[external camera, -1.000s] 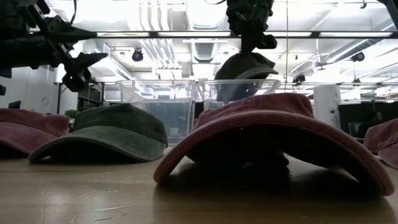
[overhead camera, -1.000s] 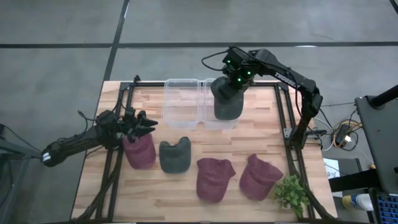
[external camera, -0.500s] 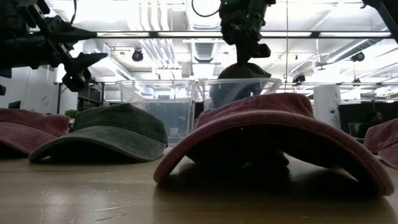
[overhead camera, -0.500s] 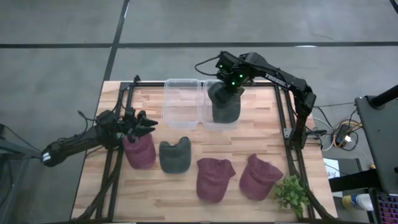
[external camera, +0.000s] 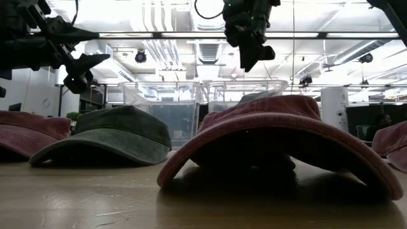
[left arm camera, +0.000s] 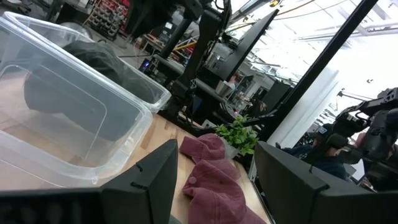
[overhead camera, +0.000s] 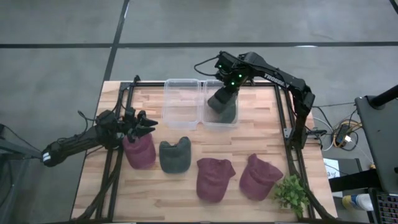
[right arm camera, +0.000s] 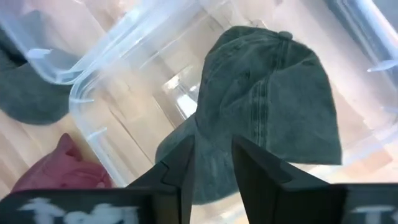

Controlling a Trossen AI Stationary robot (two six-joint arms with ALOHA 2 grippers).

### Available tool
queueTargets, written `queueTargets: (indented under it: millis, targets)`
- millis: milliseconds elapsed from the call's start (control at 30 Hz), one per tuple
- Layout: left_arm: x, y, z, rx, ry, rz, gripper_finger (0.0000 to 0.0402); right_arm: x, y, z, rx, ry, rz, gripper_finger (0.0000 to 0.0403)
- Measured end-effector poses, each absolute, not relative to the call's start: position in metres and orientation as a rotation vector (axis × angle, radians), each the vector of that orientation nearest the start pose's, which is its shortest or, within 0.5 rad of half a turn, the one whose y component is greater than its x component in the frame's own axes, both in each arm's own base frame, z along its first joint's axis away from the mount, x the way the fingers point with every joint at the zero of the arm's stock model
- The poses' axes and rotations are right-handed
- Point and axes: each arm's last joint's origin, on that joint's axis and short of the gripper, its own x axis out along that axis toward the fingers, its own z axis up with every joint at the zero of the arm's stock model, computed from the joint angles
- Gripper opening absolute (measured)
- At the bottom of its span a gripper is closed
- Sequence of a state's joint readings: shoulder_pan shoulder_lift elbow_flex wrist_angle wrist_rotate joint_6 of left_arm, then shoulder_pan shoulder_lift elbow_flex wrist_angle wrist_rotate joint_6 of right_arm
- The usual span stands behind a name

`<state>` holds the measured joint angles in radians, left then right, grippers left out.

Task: Pick & Place hat
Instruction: Put the black cap into the right transparent bin

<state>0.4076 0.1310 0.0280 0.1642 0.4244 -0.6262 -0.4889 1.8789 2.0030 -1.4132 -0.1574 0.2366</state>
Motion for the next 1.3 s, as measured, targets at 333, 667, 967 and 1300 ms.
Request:
queueTargets:
  millis: [333,667,967,1300]
  targets:
    - [0.098,0.030,0.178,-0.603,-0.049,-0.034,0.0206,0.302,-0.107,0.410,0.354,1.071,-0.209,0.0096]
    - [0.098,0.030,0.178,-0.635,-0.049,-0.035,0.0207,0.250,-0.048,0.467,0.165,0.842,-0.064,0.0074]
    - [0.096,0.029,0.195,-0.601,-0.203,-0.092,0.0206,0.173,-0.022,0.492,0.099,0.532,-0.212,0.0068]
    - [0.085,0.021,0.255,-0.459,-0.320,-0.229,0.0206,0.130,-0.007,0.446,0.104,0.304,-0.138,0.0068]
